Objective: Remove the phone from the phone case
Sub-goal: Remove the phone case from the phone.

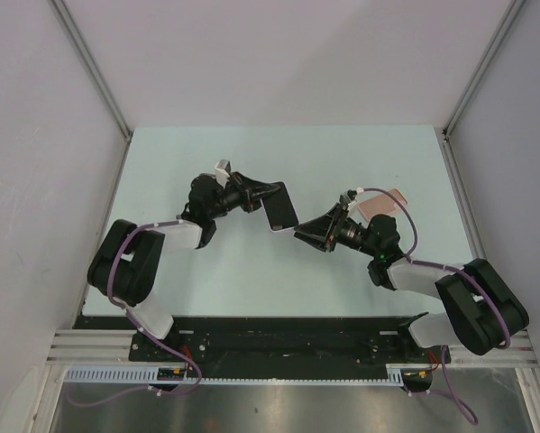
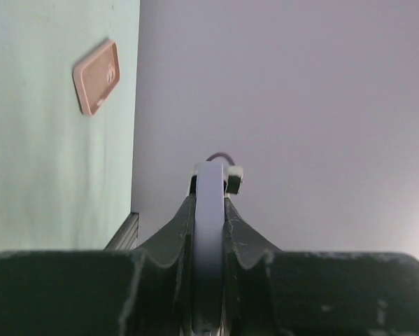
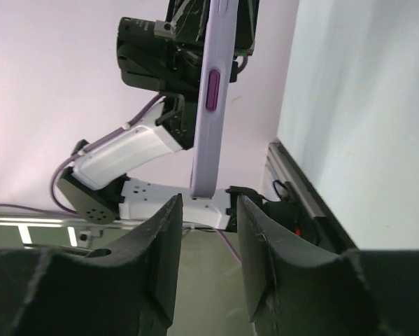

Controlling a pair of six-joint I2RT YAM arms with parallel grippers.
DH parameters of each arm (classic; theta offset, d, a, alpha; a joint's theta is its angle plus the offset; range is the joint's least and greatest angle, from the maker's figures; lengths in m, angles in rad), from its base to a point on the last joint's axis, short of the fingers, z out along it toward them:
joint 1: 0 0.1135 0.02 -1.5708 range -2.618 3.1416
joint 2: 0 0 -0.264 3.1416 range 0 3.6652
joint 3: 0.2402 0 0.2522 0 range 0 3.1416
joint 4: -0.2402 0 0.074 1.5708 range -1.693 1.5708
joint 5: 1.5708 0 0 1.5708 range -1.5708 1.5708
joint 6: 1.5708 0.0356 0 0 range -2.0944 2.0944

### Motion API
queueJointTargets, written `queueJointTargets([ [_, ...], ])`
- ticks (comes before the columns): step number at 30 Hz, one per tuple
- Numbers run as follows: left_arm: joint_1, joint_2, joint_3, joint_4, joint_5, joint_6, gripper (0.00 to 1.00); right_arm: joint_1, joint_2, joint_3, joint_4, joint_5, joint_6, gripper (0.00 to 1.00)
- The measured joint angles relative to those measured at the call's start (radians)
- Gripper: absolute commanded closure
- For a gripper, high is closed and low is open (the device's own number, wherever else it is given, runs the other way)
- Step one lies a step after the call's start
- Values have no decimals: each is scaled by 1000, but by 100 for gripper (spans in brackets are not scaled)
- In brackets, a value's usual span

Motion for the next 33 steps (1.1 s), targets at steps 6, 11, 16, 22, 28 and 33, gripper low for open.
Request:
queueJointTargets([
  [6, 9, -2, 0, 2, -67, 3, 100, 18, 25, -14, 115, 57, 117, 57],
  [11, 9, -26, 0, -18, -79, 21, 100, 18, 62, -13, 175, 79, 158, 57],
  [16, 9, -36, 0, -23, -79, 29, 100, 18, 136, 10, 193, 82, 171, 57],
  [22, 10, -40, 0, -32, -85, 37, 100, 18, 239, 54, 265, 80, 198, 65],
  [28, 11, -39, 0, -25, -89, 35, 98, 22, 275, 118, 267, 73, 201, 100],
  [33, 14, -31, 9, -19, -73, 39, 37, 22, 269, 122, 236, 74, 176, 100],
])
